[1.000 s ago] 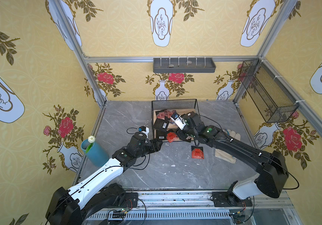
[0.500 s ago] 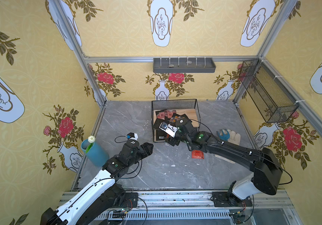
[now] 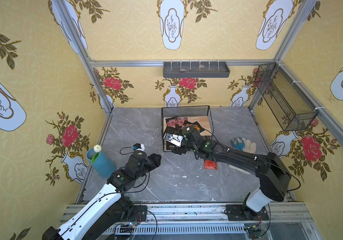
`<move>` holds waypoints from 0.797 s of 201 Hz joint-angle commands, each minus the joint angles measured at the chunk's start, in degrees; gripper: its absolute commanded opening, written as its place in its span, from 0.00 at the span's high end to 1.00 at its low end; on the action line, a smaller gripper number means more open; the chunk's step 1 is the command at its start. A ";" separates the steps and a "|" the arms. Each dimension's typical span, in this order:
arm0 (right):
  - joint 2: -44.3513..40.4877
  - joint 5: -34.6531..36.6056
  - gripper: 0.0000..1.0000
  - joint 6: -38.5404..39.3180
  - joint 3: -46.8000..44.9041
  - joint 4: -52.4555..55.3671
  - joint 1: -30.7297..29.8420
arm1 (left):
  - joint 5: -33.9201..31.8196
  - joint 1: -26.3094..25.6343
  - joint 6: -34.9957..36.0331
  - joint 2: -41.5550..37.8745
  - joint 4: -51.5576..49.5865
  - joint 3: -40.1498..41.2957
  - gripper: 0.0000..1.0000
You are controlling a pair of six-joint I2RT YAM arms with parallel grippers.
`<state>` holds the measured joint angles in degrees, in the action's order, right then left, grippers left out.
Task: Remove the tea bags from the shelf
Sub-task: Pick up the tea bag from the shelf.
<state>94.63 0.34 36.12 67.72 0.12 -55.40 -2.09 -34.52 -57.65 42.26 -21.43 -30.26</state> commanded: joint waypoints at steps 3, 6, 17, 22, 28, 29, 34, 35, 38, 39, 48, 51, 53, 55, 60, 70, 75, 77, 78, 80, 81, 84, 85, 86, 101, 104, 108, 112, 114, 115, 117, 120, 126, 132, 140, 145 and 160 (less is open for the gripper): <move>1.42 -0.59 0.14 2.18 1.25 -3.41 -0.06 | -0.07 0.16 0.08 0.02 0.73 0.46 0.23; 1.70 -0.54 0.14 2.28 1.35 -3.31 -0.07 | 0.03 0.16 0.08 0.02 0.77 0.45 0.23; 2.51 -0.20 0.14 2.41 2.07 -3.20 -0.06 | 0.06 0.25 0.02 -0.07 0.78 0.55 0.23; 2.84 -0.01 0.14 2.53 2.27 -3.24 0.02 | 0.05 0.25 0.05 -0.16 0.78 0.60 0.23; 3.19 0.08 0.14 2.58 2.48 -3.36 0.10 | 0.05 0.32 -0.05 -0.25 0.75 0.64 0.23; 3.28 0.13 0.14 2.57 2.54 -3.41 0.11 | 0.06 0.33 -0.03 -0.25 0.77 0.69 0.23; 3.50 0.27 0.15 2.63 2.75 -3.54 0.20 | 0.07 0.33 -0.01 -0.38 0.78 0.77 0.23; 3.56 0.32 0.15 2.63 2.76 -3.54 0.24 | 0.07 0.33 -0.01 -0.40 0.78 0.75 0.23; 3.68 0.27 0.15 2.64 2.76 -3.55 0.28 | 0.07 0.33 -0.03 -0.42 0.82 0.81 0.23; 3.70 0.27 0.15 2.64 2.81 -3.59 0.29 | 0.11 0.33 -0.02 -0.47 0.84 0.81 0.23; 4.05 0.10 0.15 2.74 3.17 -3.58 0.38 | 0.15 0.50 0.07 -0.56 0.86 0.88 0.23; 4.23 0.14 0.16 2.77 3.28 -3.55 0.41 | 0.24 0.57 0.08 -0.59 0.82 0.90 0.23; 4.31 0.24 0.16 2.74 3.35 -3.55 0.45 | 0.28 0.59 0.08 -0.60 0.81 0.90 0.23; 4.37 0.25 0.16 2.80 3.44 -3.50 0.46 | 0.32 0.64 0.04 -0.60 0.78 0.91 0.23; 4.59 0.28 0.17 2.78 3.58 -3.34 0.52 | 0.26 0.68 0.09 -0.60 0.78 0.95 0.23; 5.10 0.45 0.18 2.81 3.98 -2.98 0.79 | 0.41 0.84 0.14 -0.76 0.73 0.99 0.23; 5.21 0.53 0.19 2.75 4.07 -2.93 0.82 | 0.41 0.86 0.09 -0.84 0.78 1.07 0.23; 5.30 0.60 0.19 2.76 4.10 -2.87 0.88 | 0.42 0.86 0.06 -0.86 0.78 1.08 0.23; 5.35 0.62 0.20 2.79 4.09 -2.86 0.89 | 0.42 0.86 0.11 -0.91 0.78 1.08 0.23; 5.40 0.69 0.20 2.79 4.09 -2.85 0.90 | 0.42 0.86 0.09 -0.94 0.84 1.08 0.23; 5.44 0.70 0.20 2.80 4.08 -2.85 0.90 | 0.42 0.86 0.08 -0.95 0.85 1.08 0.23; 5.49 0.74 0.21 2.78 4.09 -2.80 0.90 | 0.42 0.94 0.12 -1.03 0.86 1.16 0.23; 5.53 0.77 0.21 2.80 4.09 -2.78 0.90 | 0.42 0.94 0.10 -1.03 0.86 1.16 0.23; 5.55 0.74 0.21 2.81 4.09 -2.77 0.90 | 0.42 0.95 0.09 -1.08 0.86 1.17 0.23; 5.69 0.88 0.24 2.80 4.13 -2.50 0.90 | 0.48 1.12 0.15 -1.39 0.94 1.39 0.23; 5.77 0.89 0.25 2.77 4.21 -2.43 0.90 | 0.50 1.17 0.12 -1.39 0.95 1.43 0.23; 5.82 1.06 0.26 2.89 4.26 -2.17 0.90 | 0.55 1.25 0.08 -1.47 0.95 1.48 0.23; 5.91 1.14 0.27 2.88 4.35 -1.95 0.90 | 0.63 1.30 0.08 -1.52 1.02 1.47 0.23; 5.91 1.15 0.28 2.83 4.41 -1.85 0.90 | 0.67 1.30 0.12 -1.56 1.03 1.51 0.23; 5.96 1.15 0.28 2.87 4.42 -1.82 0.90 | 0.68 1.34 0.15 -1.56 1.04 1.51 0.23; 5.97 1.18 0.29 2.76 4.50 -1.75 0.90 | 0.72 1.38 0.14 -1.57 1.11 1.52 0.23; 6.06 1.24 0.30 2.73 4.38 -1.73 0.89 | 0.72 1.45 0.16 -1.57 1.13 1.54 0.23; 5.93 1.26 0.31 2.71 4.35 -1.66 0.84 | 0.85 1.48 0.12 -1.65 1.19 1.59 0.23; 5.92 1.17 0.33 2.62 4.35 -1.49 0.90 | 0.87 1.52 0.17 -1.65 1.22 1.61 0.23; 6.02 1.16 0.36 2.43 4.36 -1.28 0.85 | 0.95 1.61 0.17 -1.65 1.30 1.69 0.23; 6.16 1.18 0.37 2.38 4.45 -1.06 0.88 | 1.03 1.65 0.16 -1.65 1.39 1.70 0.23; 6.27 1.45 0.39 2.29 4.43 -0.72 0.88 | 1.19 1.74 0.16 -1.65 1.57 1.77 0.23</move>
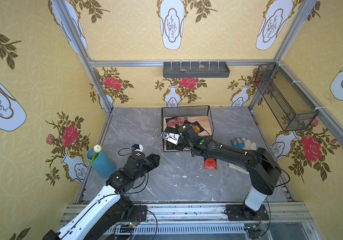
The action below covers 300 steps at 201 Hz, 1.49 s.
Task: Remove the tea bags from the shelf
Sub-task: Pick up the tea bag from the shelf.
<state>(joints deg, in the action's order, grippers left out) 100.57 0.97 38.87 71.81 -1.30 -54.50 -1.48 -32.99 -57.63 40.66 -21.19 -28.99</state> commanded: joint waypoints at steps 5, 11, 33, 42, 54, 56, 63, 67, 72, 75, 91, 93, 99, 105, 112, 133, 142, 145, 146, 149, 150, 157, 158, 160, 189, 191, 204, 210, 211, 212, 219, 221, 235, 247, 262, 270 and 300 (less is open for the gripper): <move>0.32 0.79 0.42 -0.46 0.38 0.85 -0.04 | 0.62 0.29 0.10 -0.06 1.39 0.45 0.23; 0.24 0.81 0.44 -0.60 0.40 0.95 0.00 | 0.77 0.30 0.13 -0.06 1.41 0.46 0.23; -0.11 0.87 0.50 -0.75 0.35 1.31 -0.05 | 0.86 0.47 0.31 -0.06 1.41 0.42 0.23; -0.12 1.05 0.55 -0.87 0.49 1.56 -0.08 | 0.95 0.55 0.23 -0.06 1.54 0.41 0.23; -0.26 1.09 0.59 -0.93 0.69 1.89 -0.08 | 1.08 0.56 0.29 0.03 1.67 0.42 0.23; -0.26 1.13 0.59 -0.93 0.74 2.04 -0.12 | 1.11 0.56 0.25 0.03 1.68 0.43 0.23; -0.22 1.22 0.61 -0.97 0.91 2.33 -0.08 | 1.08 0.65 0.32 0.11 1.68 0.40 0.23; -0.22 1.29 0.62 -0.91 0.89 2.35 -0.08 | 1.12 0.65 0.32 0.12 1.68 0.32 0.23; -0.34 1.41 0.62 -0.94 0.91 2.36 -0.09 | 1.17 0.65 0.32 0.16 1.69 0.33 0.23; -0.36 1.47 0.62 -0.91 0.99 2.43 -0.13 | 1.21 0.65 0.31 0.20 1.76 0.34 0.23; -0.58 1.42 0.65 -0.97 0.98 2.57 -0.09 | 1.30 0.69 0.31 0.27 1.92 0.29 0.23; -0.65 1.43 0.66 -0.99 0.99 2.61 -0.08 | 1.30 0.66 0.32 0.29 1.94 0.33 0.23; -0.73 1.33 0.68 -1.06 1.11 2.78 -0.12 | 1.30 0.66 0.32 0.37 1.87 0.21 0.23; -0.76 1.40 0.69 -1.00 1.06 2.87 -0.15 | 1.30 0.72 0.27 0.38 1.85 0.23 0.23; -0.82 1.44 0.69 -1.05 1.22 3.20 -0.09 | 1.34 0.67 0.32 0.47 1.85 0.23 0.23; -1.12 1.49 0.73 -1.16 1.29 3.80 -0.10 | 1.34 0.74 0.19 0.56 2.03 0.27 0.23; -1.30 1.36 0.75 -1.17 1.23 4.02 -0.09 | 1.30 0.73 0.23 0.63 2.03 0.20 0.23; -1.35 1.40 0.75 -1.24 1.24 4.02 -0.12 | 1.28 0.74 0.23 0.64 2.03 0.21 0.23; -1.39 1.44 0.75 -1.21 1.23 4.02 -0.15 | 1.29 0.74 0.28 0.64 2.07 0.23 0.23; -1.43 1.45 0.76 -1.25 1.23 4.11 -0.13 | 1.29 0.74 0.22 0.64 2.11 0.25 0.23; -1.43 1.47 0.76 -1.25 1.27 4.11 -0.11 | 1.29 0.74 0.23 0.64 2.12 0.25 0.23; -1.52 1.44 0.77 -1.26 1.36 4.36 -0.16 | 1.30 0.74 0.23 0.73 2.18 0.17 0.23; -1.56 1.46 0.77 -1.34 1.34 4.41 -0.17 | 1.30 0.74 0.23 0.73 2.19 0.17 0.23; -1.60 1.42 0.77 -1.39 1.39 4.45 -0.17 | 1.30 0.74 0.28 0.73 2.20 0.17 0.23; -2.01 1.41 0.82 -1.72 1.50 4.82 -0.30 | 1.43 0.74 0.41 1.17 2.29 -0.10 0.23; -2.04 1.42 0.82 -1.72 1.49 4.82 -0.27 | 1.44 0.74 0.41 1.17 2.29 -0.16 0.24; -2.19 1.68 0.85 -1.80 1.67 4.90 -0.33 | 1.54 0.74 0.35 1.35 2.55 -0.10 0.24; -2.21 1.75 0.86 -1.83 1.80 4.99 -0.37 | 1.66 0.74 0.38 1.42 2.63 -0.13 0.24; -2.26 1.80 0.86 -1.85 1.82 5.03 -0.40 | 1.66 0.74 0.39 1.43 2.64 -0.16 0.24; -2.24 1.82 0.86 -1.82 1.83 5.13 -0.46 | 1.61 0.74 0.40 1.43 2.64 -0.13 0.24; -2.31 1.83 0.87 -1.80 1.89 5.24 -0.43 | 1.74 0.74 0.36 1.52 2.73 -0.10 0.24; -2.40 1.84 0.87 -1.83 1.90 5.25 -0.43 | 1.74 0.74 0.33 1.48 2.78 -0.10 0.24; -2.58 2.19 0.90 -1.84 1.95 5.23 -0.43 | 1.88 0.74 0.28 1.52 2.97 0.04 0.24; -2.86 2.38 0.91 -1.87 1.93 5.19 -0.43 | 1.91 0.74 0.23 1.44 3.16 0.24 0.24; -3.01 2.37 0.95 -2.02 2.03 5.21 -0.43 | 1.91 0.74 0.22 1.52 3.17 0.25 0.24; -3.11 2.54 0.96 -2.10 2.04 5.17 -0.52 | 1.91 0.74 0.23 1.52 3.26 0.25 0.23; -3.37 2.77 0.99 -2.44 2.33 5.08 -0.52 | 1.91 0.74 0.32 1.44 3.30 0.25 0.24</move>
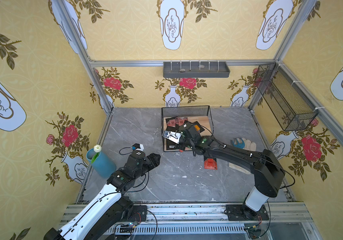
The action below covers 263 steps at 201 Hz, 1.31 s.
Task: Remove the tea bags from the shelf
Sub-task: Pick up the tea bag from the shelf.
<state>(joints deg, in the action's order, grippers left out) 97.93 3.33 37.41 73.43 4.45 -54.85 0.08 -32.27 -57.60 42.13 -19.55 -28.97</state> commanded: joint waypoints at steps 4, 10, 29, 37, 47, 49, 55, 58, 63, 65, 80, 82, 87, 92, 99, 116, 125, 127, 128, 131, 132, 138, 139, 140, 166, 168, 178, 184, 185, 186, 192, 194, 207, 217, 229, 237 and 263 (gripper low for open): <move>-0.83 0.49 1.00 -1.06 0.72 -0.70 -0.17 | 0.36 0.02 0.22 -0.03 1.71 0.21 0.24; -0.97 0.50 1.00 -1.20 0.75 -0.82 -0.19 | 0.36 0.02 0.29 -0.03 1.71 0.30 0.24; -1.72 0.97 1.00 -1.63 0.62 -1.53 -0.26 | 0.43 0.02 0.19 -0.03 1.84 0.37 0.24; -2.11 0.97 1.00 -2.00 0.66 -1.63 -0.26 | 0.52 0.02 0.21 0.05 1.97 0.36 0.24; -2.69 0.59 1.00 -2.42 0.68 -1.64 -0.26 | 0.55 0.02 0.29 0.12 1.97 0.32 0.24; -2.80 0.48 1.00 -2.47 0.75 -1.59 -0.26 | 0.54 0.02 0.30 0.14 2.02 0.32 0.24; -3.13 0.49 1.00 -2.73 0.75 -1.61 -0.26 | 0.54 0.02 0.34 0.19 2.06 0.24 0.24; -3.32 0.59 1.00 -2.89 0.75 -1.63 -0.25 | 0.53 0.02 0.38 0.23 2.06 0.23 0.23; -3.56 0.76 1.00 -3.24 0.78 -1.72 -0.26 | 0.54 0.02 0.47 0.28 2.06 0.08 0.24; -3.67 0.81 1.00 -3.38 0.76 -1.72 -0.26 | 0.56 0.02 0.47 0.31 2.06 0.11 0.24; -4.78 0.80 1.00 -4.39 0.59 -1.79 -0.26 | 0.72 0.02 0.52 0.50 2.28 0.06 0.24; -4.88 0.86 1.00 -4.48 0.58 -1.81 -0.26 | 0.76 0.02 0.49 0.43 2.31 0.06 0.24; -5.23 0.84 1.00 -4.89 0.57 -1.73 -0.26 | 0.80 0.02 0.56 0.57 2.32 0.02 0.24; -5.65 0.75 1.00 -5.25 0.51 -1.72 -0.26 | 0.89 0.02 0.55 0.59 2.45 -0.03 0.24; -6.12 0.81 1.00 -5.58 0.44 -1.79 -0.27 | 0.90 0.01 0.50 0.67 2.57 -0.05 0.24; -7.74 0.33 1.00 -7.17 0.27 -1.42 -0.26 | 1.34 0.02 0.63 0.89 2.93 -0.04 0.24; -8.72 -0.05 1.00 -8.39 0.26 -0.85 -0.30 | 1.53 0.02 0.75 1.10 2.94 -0.19 0.24; -8.96 -0.12 1.00 -8.71 0.23 -0.69 -0.27 | 1.58 0.02 0.81 1.13 2.94 -0.27 0.24; -8.96 -0.12 1.00 -8.71 0.23 -0.69 -0.27 | 1.63 0.02 0.86 1.17 2.94 -0.28 0.24; -9.41 -0.29 1.00 -9.29 0.23 -0.42 -0.26 | 1.72 0.02 0.83 1.24 2.94 -0.29 0.24; -9.51 -0.27 1.00 -9.46 0.27 -0.37 -0.26 | 1.74 0.02 0.87 1.26 2.94 -0.30 0.24; -10.12 -0.55 1.00 -10.34 0.15 -0.06 -0.26 | 1.95 0.02 1.01 1.36 2.94 -0.51 0.24; -10.26 -0.62 1.00 -10.56 0.14 0.03 -0.26 | 1.95 0.02 1.05 1.37 2.94 -0.49 0.24; -10.41 -0.70 1.00 -10.76 0.18 0.08 -0.26 | 1.95 0.02 1.03 1.42 2.94 -0.52 0.24; -14.92 -2.62 1.00 -15.38 -1.92 0.43 -0.17 | 2.21 0.02 1.40 1.89 3.33 -0.82 0.24; -15.30 -2.71 1.00 -15.71 -2.09 0.46 -0.21 | 2.27 0.02 1.43 1.97 3.41 -0.85 0.24; -16.88 -3.02 1.00 -17.13 -2.95 0.47 -0.17 | 2.45 0.02 1.53 2.24 3.72 -0.91 0.24; -17.73 -3.27 1.00 -17.86 -3.31 0.60 -0.17 | 2.55 0.02 1.53 2.46 3.94 -0.96 0.24; -17.88 -3.30 1.00 -18.10 -3.35 0.62 -0.17 | 2.60 0.02 1.53 2.49 3.97 -0.98 0.24; -18.00 -3.32 1.00 -18.26 -3.41 0.59 -0.17 | 2.62 0.02 1.53 2.55 4.03 -0.99 0.24; -18.89 -3.72 1.00 -19.19 -3.71 0.86 -0.17 | 2.81 0.02 1.55 2.82 4.29 -1.00 0.24; -19.17 -3.89 1.00 -19.52 -3.81 1.01 -0.19 | 2.93 0.02 1.58 2.90 4.38 -1.00 0.24; -21.02 -4.12 1.00 -21.66 -4.51 1.88 -0.17 | 3.55 0.02 1.86 3.54 4.86 -1.24 0.24; -22.60 -4.12 1.00 -23.40 -5.28 2.51 -0.10 | 4.12 0.02 2.09 4.03 5.04 -1.47 0.24; -24.71 -4.22 1.00 -25.97 -6.49 3.57 0.09 | 4.78 -0.03 2.41 4.57 5.22 -1.77 0.24; -25.96 -4.09 1.00 -27.61 -7.27 4.00 0.16 | 5.17 -0.07 2.55 4.84 5.31 -1.95 0.24; -30.95 -4.77 1.00 -35.10 -12.07 4.83 0.85 | 6.15 -0.18 3.29 5.41 5.66 -2.57 0.24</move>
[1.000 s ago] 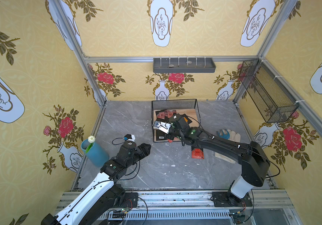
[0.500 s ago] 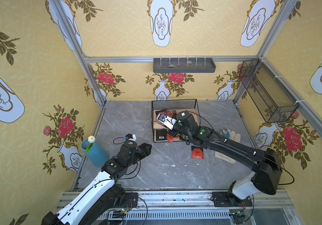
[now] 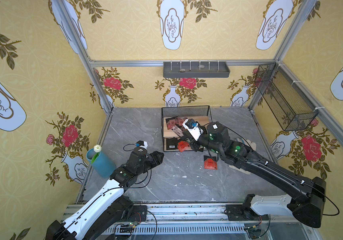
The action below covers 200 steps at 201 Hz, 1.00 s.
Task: Remove the tea bags from the shelf
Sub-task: Pick up the tea bag from the shelf, then place the tea bag at the center of the board.
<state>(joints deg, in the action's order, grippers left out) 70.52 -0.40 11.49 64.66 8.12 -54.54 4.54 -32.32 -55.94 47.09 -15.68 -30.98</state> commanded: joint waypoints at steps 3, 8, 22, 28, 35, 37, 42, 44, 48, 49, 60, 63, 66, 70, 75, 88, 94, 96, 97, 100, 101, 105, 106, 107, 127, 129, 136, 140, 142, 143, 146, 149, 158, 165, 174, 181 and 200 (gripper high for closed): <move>-4.19 -1.15 1.00 -10.11 -3.92 1.13 0.70 | 1.81 -0.20 1.79 0.53 1.80 -0.65 0.24; -5.36 -1.30 1.00 -11.67 -5.20 1.02 0.87 | 1.88 -0.28 1.91 0.62 1.80 -0.79 0.24; -8.36 -1.85 1.00 -16.39 -8.77 0.11 1.79 | 2.12 -0.55 2.39 0.97 2.12 -1.16 0.24; -9.70 -2.51 1.00 -18.34 -10.39 -0.39 2.41 | 2.22 -0.72 2.57 1.15 2.21 -1.34 0.24; -11.12 -3.01 1.00 -20.47 -12.02 -0.65 2.83 | 2.31 -0.89 2.77 1.48 2.23 -1.57 0.24; -11.42 -3.04 1.00 -20.98 -12.55 -0.58 2.88 | 2.32 -0.90 2.77 1.57 2.24 -1.66 0.24; -12.36 -3.10 1.00 -22.38 -13.68 -0.69 3.16 | 2.39 -1.07 2.92 1.77 2.28 -1.83 0.24; -12.78 -3.09 1.00 -22.87 -14.21 -0.79 3.27 | 2.38 -1.08 2.98 1.91 2.31 -1.87 0.24; -13.47 -3.10 1.00 -23.90 -15.22 -1.06 3.51 | 2.43 -1.14 2.95 2.15 2.32 -1.98 0.24; -13.61 -3.11 1.00 -24.11 -15.42 -1.07 3.54 | 2.42 -1.16 2.99 2.23 2.37 -2.02 0.24; -15.27 -3.68 1.00 -27.23 -17.98 -1.39 4.37 | 2.67 -1.39 3.08 2.77 2.65 -2.33 0.24; -15.67 -3.95 1.00 -28.14 -18.82 -1.69 4.69 | 2.74 -1.43 3.17 2.93 2.74 -2.33 0.24; -16.02 -4.25 1.00 -29.01 -19.52 -2.08 4.97 | 2.76 -1.50 3.08 3.11 2.80 -2.41 0.24; -16.54 -4.83 1.00 -30.15 -20.62 -2.75 5.31 | 2.75 -1.59 3.14 3.29 2.89 -2.42 0.24; -17.17 -5.72 1.00 -31.69 -21.97 -3.54 5.81 | 2.76 -1.70 3.08 3.50 2.98 -2.55 0.24; -18.51 -7.02 1.00 -35.34 -25.67 -5.84 7.05 | 2.85 -2.00 3.06 4.10 3.25 -2.75 0.24; -18.99 -7.37 1.00 -36.85 -27.22 -6.70 7.67 | 2.85 -2.13 3.06 4.30 3.25 -2.84 0.24; -19.19 -7.54 1.00 -37.36 -27.82 -6.97 7.87 | 2.85 -2.20 3.06 4.38 3.34 -2.85 0.24; -19.28 -7.54 1.00 -37.56 -28.13 -7.15 8.00 | 2.85 -2.26 3.05 4.40 3.36 -2.90 0.24; -19.56 -7.90 1.00 -38.25 -28.90 -7.89 8.27 | 2.78 -2.35 3.09 4.49 3.38 -2.94 0.24; -19.64 -7.92 1.00 -38.36 -29.20 -8.05 8.33 | 2.77 -2.38 3.06 4.54 3.38 -2.94 0.24; -19.86 -8.26 1.00 -39.22 -30.18 -8.64 8.74 | 2.77 -2.45 3.03 4.63 3.38 -3.02 0.24; -19.92 -8.28 1.00 -39.33 -30.37 -8.73 8.75 | 2.76 -2.47 3.03 4.65 3.38 -3.03 0.24; -19.95 -8.33 1.00 -39.56 -30.55 -8.86 8.84 | 2.72 -2.52 3.03 4.67 3.38 -3.03 0.24; -20.32 -9.18 1.00 -42.74 -34.93 -11.79 10.09 | 2.60 -2.82 3.04 5.01 3.46 -3.21 0.24; -20.33 -9.31 1.00 -43.05 -35.35 -12.05 10.19 | 2.57 -2.79 3.03 5.02 3.46 -3.25 0.24; -20.10 -9.80 1.00 -43.87 -36.55 -13.09 10.53 | 2.53 -2.84 3.08 5.18 3.38 -3.34 0.24; -19.95 -10.00 1.00 -44.35 -37.37 -13.46 10.62 | 2.55 -2.84 3.04 5.24 3.43 -3.40 0.24; -19.97 -10.03 1.00 -44.44 -37.48 -13.56 10.70 | 2.55 -2.84 3.06 5.28 3.41 -3.39 0.24; -19.89 -10.04 1.00 -44.57 -37.62 -13.69 10.69 | 2.57 -2.84 3.04 5.29 3.39 -3.34 0.24; -19.74 -10.12 1.00 -44.92 -38.07 -14.00 10.81 | 2.56 -2.86 3.03 5.34 3.40 -3.38 0.24; -19.58 -10.21 1.00 -45.25 -38.47 -14.41 10.92 | 2.58 -2.85 3.03 5.37 3.45 -3.46 0.24; -18.97 -10.81 1.00 -46.26 -39.98 -15.95 11.34 | 2.56 -2.93 3.08 5.54 3.47 -3.55 0.24; -18.59 -10.98 1.00 -46.91 -40.80 -16.96 11.62 | 2.58 -2.93 3.16 5.64 3.42 -3.55 0.24; -18.09 -10.63 1.00 -47.58 -41.90 -17.67 12.05 | 2.58 -2.93 3.15 5.80 3.46 -3.65 0.24; -17.60 -10.50 1.00 -48.35 -42.89 -18.78 12.68 | 2.58 -2.93 3.18 5.89 3.47 -3.65 0.24; -15.96 -11.80 1.00 -50.71 -45.15 -22.12 14.61 | 2.68 -2.87 3.34 6.08 3.47 -3.73 0.24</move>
<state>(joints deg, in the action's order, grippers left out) 53.08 -10.52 -35.03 21.47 -6.24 -41.52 6.70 -35.22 -53.52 52.88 -13.37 -34.46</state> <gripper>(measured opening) 0.062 0.761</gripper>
